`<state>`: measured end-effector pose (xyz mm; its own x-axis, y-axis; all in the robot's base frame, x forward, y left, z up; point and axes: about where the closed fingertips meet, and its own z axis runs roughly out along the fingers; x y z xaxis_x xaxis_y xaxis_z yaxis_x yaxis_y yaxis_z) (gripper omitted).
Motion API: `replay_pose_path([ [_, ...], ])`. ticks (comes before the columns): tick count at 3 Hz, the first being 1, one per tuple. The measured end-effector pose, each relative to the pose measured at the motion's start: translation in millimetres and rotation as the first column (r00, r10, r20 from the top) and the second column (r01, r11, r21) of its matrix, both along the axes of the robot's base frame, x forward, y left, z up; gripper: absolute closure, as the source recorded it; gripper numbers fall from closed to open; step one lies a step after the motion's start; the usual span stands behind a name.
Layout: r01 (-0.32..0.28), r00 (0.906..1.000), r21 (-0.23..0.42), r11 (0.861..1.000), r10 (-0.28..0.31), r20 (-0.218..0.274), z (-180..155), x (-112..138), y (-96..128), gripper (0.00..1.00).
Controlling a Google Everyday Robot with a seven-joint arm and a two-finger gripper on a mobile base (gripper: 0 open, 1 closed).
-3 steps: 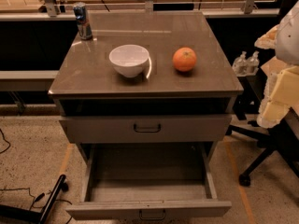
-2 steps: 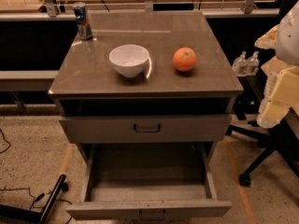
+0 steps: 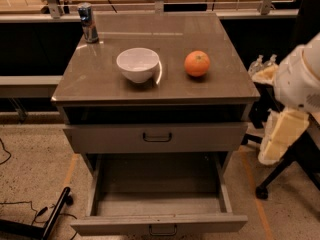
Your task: Close middle drawer
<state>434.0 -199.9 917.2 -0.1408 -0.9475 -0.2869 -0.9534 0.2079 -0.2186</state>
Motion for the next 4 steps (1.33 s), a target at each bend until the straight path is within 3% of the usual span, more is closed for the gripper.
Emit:
replay_pose_path([
  [1, -0.081, 0.9967, 0.033, 0.996, 0.081, 0.003, -83.7, -16.0, 5.1, 0.0],
  [2, -0.082, 0.9967, 0.033, 0.996, 0.082, 0.003, -83.2, -16.0, 5.2, 0.0],
  [4, -0.159, 0.9863, 0.062, 0.985, 0.162, -0.034, -138.2, 2.9, 31.1, 0.0],
])
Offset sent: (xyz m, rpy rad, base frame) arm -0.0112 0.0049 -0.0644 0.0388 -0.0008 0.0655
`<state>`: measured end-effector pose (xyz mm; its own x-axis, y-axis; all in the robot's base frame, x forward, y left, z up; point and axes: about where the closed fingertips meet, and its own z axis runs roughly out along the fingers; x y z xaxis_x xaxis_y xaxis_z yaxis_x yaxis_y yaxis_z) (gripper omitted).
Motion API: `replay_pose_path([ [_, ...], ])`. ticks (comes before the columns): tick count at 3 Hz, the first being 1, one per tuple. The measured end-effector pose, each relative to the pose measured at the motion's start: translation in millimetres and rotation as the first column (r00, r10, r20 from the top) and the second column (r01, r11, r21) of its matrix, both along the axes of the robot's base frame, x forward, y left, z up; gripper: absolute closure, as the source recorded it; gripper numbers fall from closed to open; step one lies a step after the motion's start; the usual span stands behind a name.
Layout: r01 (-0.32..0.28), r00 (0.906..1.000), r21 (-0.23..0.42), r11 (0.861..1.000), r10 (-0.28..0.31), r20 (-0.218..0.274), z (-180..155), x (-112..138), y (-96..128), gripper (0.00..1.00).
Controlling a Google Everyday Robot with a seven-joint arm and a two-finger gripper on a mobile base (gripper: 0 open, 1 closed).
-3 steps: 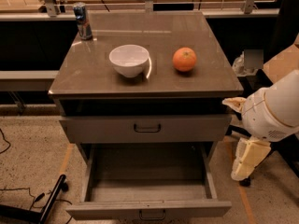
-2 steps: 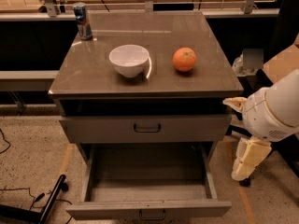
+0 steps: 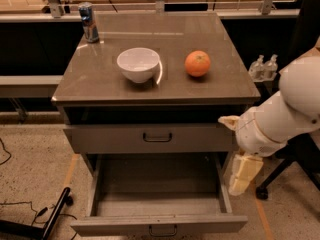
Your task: Close middle drawer
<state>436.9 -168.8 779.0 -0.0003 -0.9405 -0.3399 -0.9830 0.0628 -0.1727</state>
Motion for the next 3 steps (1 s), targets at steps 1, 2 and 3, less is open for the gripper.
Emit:
replay_pose_path([
  [1, -0.019, 0.9993, 0.002, 1.0, 0.019, -0.033, -47.4, 9.4, 7.1, 0.0],
  [2, -0.018, 0.9969, -0.002, 1.0, 0.018, -0.077, -95.8, 12.0, 8.5, 0.0],
  [3, -0.008, 0.993, -0.004, 1.0, 0.008, -0.117, -144.3, 12.2, 8.8, 0.15],
])
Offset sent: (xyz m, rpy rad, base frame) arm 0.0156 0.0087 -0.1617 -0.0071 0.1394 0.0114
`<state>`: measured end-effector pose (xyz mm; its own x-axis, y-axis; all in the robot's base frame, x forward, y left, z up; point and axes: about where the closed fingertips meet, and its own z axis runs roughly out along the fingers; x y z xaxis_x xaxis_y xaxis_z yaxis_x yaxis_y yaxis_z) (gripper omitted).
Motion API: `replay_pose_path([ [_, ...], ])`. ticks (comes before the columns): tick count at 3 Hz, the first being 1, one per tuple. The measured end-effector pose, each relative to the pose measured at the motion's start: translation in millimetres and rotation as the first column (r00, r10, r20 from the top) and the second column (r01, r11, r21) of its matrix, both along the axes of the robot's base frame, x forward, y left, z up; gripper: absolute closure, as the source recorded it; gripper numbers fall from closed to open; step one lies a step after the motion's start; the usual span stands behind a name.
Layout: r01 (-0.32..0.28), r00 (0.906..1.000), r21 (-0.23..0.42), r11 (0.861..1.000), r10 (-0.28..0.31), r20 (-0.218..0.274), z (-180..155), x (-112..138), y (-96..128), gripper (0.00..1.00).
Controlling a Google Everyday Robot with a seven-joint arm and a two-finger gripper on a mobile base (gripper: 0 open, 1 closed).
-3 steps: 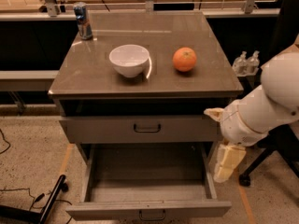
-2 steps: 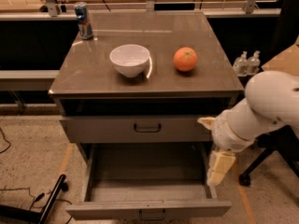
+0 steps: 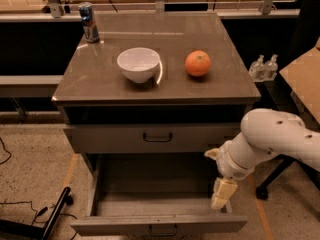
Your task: Close middle drawer
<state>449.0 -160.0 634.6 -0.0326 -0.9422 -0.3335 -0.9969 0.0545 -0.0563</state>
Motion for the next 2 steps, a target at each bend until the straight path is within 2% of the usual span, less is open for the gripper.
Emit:
replay_pose_path([
  [2, 0.026, 0.999, 0.026, 0.999, -0.025, -0.037, -77.0, -2.2, 1.5, 0.62],
])
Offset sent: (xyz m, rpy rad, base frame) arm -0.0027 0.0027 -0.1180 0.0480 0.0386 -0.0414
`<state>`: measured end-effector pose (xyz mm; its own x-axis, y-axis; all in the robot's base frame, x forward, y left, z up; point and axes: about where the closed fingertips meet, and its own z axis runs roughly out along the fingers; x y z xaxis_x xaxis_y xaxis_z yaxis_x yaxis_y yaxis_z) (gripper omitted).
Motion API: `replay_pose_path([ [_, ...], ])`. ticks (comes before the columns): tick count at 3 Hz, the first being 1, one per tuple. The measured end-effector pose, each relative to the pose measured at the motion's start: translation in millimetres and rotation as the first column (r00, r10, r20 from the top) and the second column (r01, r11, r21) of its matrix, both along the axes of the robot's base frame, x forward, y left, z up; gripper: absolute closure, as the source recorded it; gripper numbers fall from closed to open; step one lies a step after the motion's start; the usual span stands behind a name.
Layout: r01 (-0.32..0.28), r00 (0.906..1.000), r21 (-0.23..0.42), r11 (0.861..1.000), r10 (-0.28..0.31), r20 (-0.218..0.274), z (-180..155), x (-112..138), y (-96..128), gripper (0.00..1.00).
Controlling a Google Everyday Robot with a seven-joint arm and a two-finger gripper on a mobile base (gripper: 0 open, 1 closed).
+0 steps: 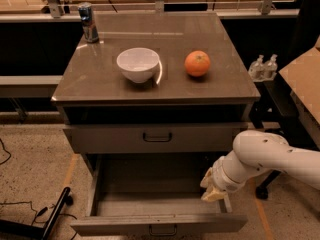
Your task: Close middle drawer
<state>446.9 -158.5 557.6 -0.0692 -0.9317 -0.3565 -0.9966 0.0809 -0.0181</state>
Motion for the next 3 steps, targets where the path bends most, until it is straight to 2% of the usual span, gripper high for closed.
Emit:
replay_pose_path([
  [1, 0.004, 0.9997, 0.0, 1.0, -0.004, -0.025, -31.4, -8.6, -0.4, 0.84],
  [2, 0.009, 0.9984, -0.003, 1.0, -0.009, -0.057, -49.6, -26.1, -7.5, 1.0],
  [3, 0.002, 0.9958, -0.016, 1.0, -0.003, -0.092, -62.2, -45.5, -14.0, 1.0],
])
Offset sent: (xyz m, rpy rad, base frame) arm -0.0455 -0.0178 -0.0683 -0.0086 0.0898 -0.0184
